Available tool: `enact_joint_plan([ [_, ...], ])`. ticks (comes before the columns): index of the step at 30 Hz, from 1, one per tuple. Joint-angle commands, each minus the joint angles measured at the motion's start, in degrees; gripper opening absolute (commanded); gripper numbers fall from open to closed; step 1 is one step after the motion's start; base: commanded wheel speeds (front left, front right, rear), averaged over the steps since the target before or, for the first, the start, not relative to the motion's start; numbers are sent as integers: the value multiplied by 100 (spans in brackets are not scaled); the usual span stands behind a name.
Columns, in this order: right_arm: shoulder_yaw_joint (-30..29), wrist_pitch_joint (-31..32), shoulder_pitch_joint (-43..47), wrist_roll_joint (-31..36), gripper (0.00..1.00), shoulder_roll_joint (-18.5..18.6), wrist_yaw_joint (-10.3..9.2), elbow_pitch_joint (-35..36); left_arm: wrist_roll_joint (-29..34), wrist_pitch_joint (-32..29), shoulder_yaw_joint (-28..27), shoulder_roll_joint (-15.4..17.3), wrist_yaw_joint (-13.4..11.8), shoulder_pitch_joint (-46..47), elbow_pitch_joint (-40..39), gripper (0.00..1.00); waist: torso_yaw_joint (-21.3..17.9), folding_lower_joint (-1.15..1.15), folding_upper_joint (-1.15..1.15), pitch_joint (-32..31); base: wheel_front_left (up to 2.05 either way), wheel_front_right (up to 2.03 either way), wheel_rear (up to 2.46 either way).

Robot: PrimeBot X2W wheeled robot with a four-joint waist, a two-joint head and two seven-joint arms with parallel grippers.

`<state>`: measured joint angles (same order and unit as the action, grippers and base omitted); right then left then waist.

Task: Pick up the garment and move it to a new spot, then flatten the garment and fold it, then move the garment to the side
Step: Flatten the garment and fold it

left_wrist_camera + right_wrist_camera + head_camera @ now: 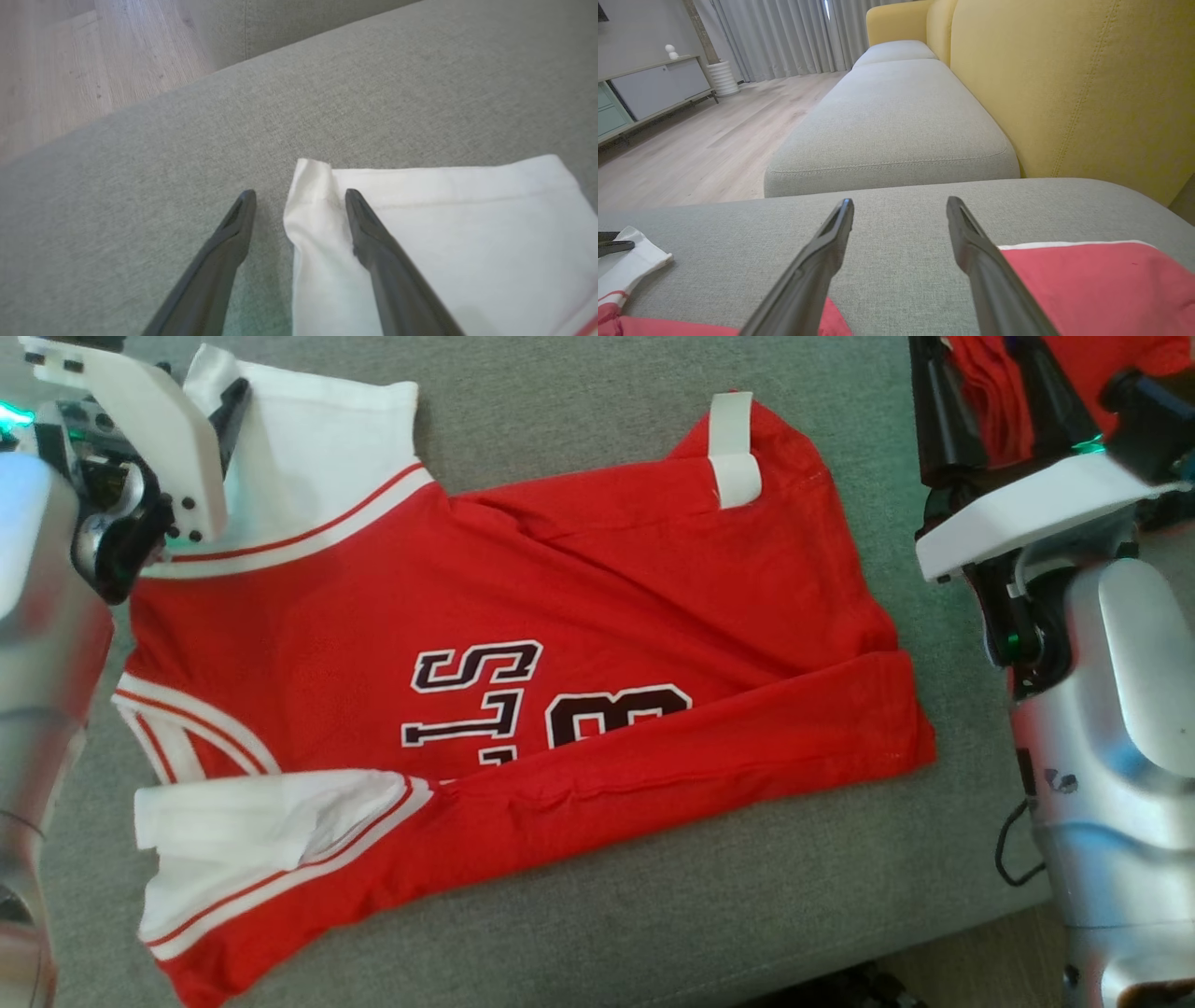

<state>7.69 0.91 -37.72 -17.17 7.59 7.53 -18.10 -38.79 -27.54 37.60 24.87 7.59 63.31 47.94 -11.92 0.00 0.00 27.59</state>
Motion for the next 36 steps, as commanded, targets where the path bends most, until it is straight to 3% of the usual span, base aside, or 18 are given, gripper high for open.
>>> enact_joint_plan([
  [1,63,-66,-141,-33,100,22,-4,160,-81,-58,-50,299,-11,301,-70,100,-20,0,0,22,0,0,0],
  [7,7,-67,-216,-26,100,71,-4,161,-329,-325,125,295,-11,365,257,100,-34,0,0,49,0,0,0],
  [9,-36,-60,-245,-23,100,95,-4,181,-478,-484,170,236,-10,366,348,16,-19,0,0,46,0,0,0],
  [10,-58,-47,-257,-25,100,110,-4,190,-563,-515,171,207,-10,372,368,0,-7,0,0,40,0,0,0],
  [14,-172,12,-259,-28,100,186,-4,195,-770,-184,106,102,-10,418,409,0,104,0,0,-44,0,0,0],
  [20,-43,236,-194,-181,100,384,-4,114,-697,1100,127,-23,-10,393,282,0,433,0,0,-359,0,0,0],
  [26,356,722,-109,-449,100,856,-4,-285,-623,2134,266,-153,-10,104,-53,0,945,0,0,-754,0,0,0],
  [36,1354,1714,-144,-904,100,1560,-4,-1451,-614,2337,584,-57,-12,-478,-821,0,1532,0,0,-1133,0,0,0],
])
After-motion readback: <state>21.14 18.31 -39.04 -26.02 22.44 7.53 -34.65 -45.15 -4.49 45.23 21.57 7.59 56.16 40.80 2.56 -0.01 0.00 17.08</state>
